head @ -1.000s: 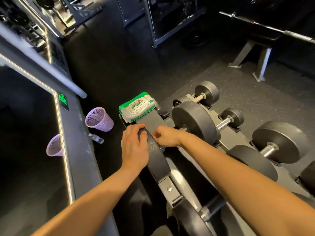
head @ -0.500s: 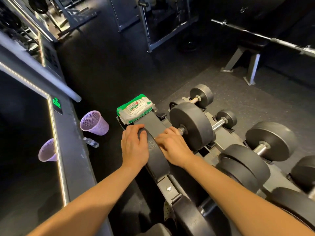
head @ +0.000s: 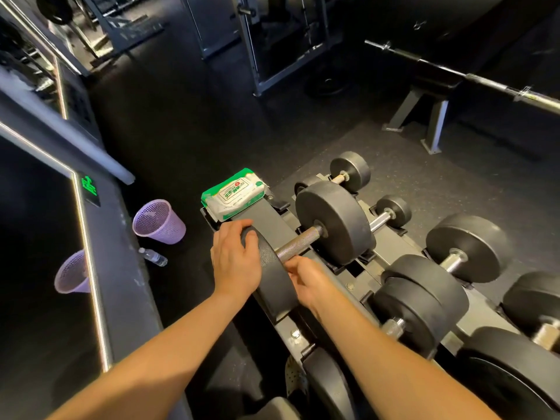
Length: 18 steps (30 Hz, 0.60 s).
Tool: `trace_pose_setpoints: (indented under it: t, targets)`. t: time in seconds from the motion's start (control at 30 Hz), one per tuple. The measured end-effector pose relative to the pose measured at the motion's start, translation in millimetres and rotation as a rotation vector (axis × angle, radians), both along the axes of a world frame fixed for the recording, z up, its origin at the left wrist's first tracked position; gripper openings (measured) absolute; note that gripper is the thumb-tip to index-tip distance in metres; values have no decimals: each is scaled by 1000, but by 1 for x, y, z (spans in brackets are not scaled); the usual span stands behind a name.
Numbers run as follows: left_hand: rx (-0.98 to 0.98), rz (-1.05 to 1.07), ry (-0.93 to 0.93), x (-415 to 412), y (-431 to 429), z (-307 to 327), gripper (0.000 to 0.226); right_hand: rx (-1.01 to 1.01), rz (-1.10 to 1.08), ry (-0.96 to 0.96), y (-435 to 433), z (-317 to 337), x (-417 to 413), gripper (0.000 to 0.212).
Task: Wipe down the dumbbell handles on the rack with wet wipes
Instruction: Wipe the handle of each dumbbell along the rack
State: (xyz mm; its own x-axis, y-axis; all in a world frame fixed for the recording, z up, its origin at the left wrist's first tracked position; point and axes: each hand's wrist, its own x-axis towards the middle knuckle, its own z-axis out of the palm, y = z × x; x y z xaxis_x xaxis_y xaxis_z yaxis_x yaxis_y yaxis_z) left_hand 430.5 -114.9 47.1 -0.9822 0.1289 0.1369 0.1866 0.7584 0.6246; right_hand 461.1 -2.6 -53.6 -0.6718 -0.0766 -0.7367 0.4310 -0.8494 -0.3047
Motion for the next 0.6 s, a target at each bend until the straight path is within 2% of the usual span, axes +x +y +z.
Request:
trace_pose_setpoints:
  t: [0.1,0.2,0.27,0.3,0.37,0.5,0.6]
  targets:
    - [4,2,-5,-1,-1,-1,25,1,-38,-26,9,8,3,28]
    - [9,-1,-7,-1,-1,-2,25,-69,-327,-157,39,9,7,21]
    - [13,-1,-4,-1,-1,-2,26,-92,-519,-165,50,14,6,13]
    - [13,-1,-1,-1,-1,-3,26,-74,-541,-151,48,21,5,12]
    - [14,-2,-1,-1,-1,-3,26,50,-445,-108,31,30,7,8]
    - [6,5,8,-1,0,-3,26,511,-88,20,-1,31,19,5]
    - [-4,4,3,-1,0,-3,27,608,110,109,7,31,23,16]
